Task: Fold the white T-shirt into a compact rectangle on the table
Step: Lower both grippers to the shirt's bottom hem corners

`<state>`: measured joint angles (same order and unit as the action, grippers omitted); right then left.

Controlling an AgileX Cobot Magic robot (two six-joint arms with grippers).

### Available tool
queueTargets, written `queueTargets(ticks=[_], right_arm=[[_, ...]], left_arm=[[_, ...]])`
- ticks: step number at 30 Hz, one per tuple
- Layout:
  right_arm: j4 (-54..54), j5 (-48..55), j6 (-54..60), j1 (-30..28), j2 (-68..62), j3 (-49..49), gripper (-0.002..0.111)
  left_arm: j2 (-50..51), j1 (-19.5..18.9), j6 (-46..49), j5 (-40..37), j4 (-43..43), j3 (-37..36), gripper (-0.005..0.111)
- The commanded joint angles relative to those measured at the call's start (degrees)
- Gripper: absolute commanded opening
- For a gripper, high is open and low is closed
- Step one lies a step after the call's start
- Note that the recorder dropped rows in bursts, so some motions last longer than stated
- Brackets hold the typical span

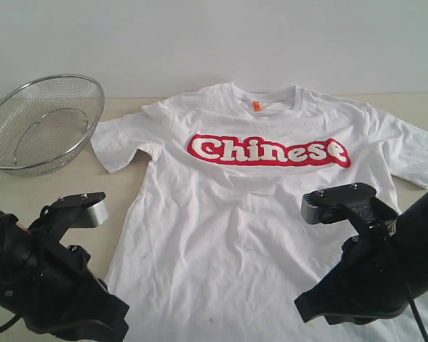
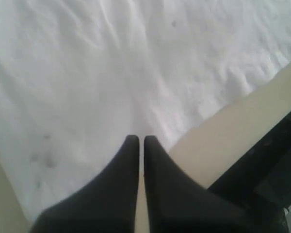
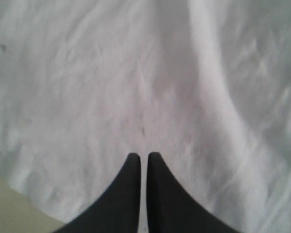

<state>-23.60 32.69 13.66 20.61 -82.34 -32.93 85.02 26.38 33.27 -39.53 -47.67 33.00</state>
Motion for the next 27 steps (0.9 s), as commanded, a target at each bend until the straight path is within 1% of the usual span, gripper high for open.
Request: queueTargets(ticks=[1, 4, 7, 15, 27], right_arm=[[-0.3, -0.5, 1.3, 0.0, 0.6, 0.3, 0.0], [-0.3, -0.8, 1.4, 0.0, 0.6, 0.3, 0.0], [-0.3, -2.3, 1.4, 0.0, 0.6, 0.3, 0.0], [-0.3, -12.1, -0.9, -0.1, 0.6, 0.2, 0.0], [-0.3, -12.0, -0.9, -0.1, 0.6, -1.5, 0.0]], left_arm=[[1.0, 0.4, 0.8, 1.2, -0.9, -2.5, 0.004], [2.6, 0.4, 0.8, 3.1, -0.9, -3.1, 0.004], [5.0, 0.4, 0.8, 3.0, -0.9, -3.2, 0.004], [10.6, 0.4, 1.1, 3.3, -0.9, -3.3, 0.004], [12.5, 0.4, 1.3, 5.2, -0.5, -6.1, 0.004]])
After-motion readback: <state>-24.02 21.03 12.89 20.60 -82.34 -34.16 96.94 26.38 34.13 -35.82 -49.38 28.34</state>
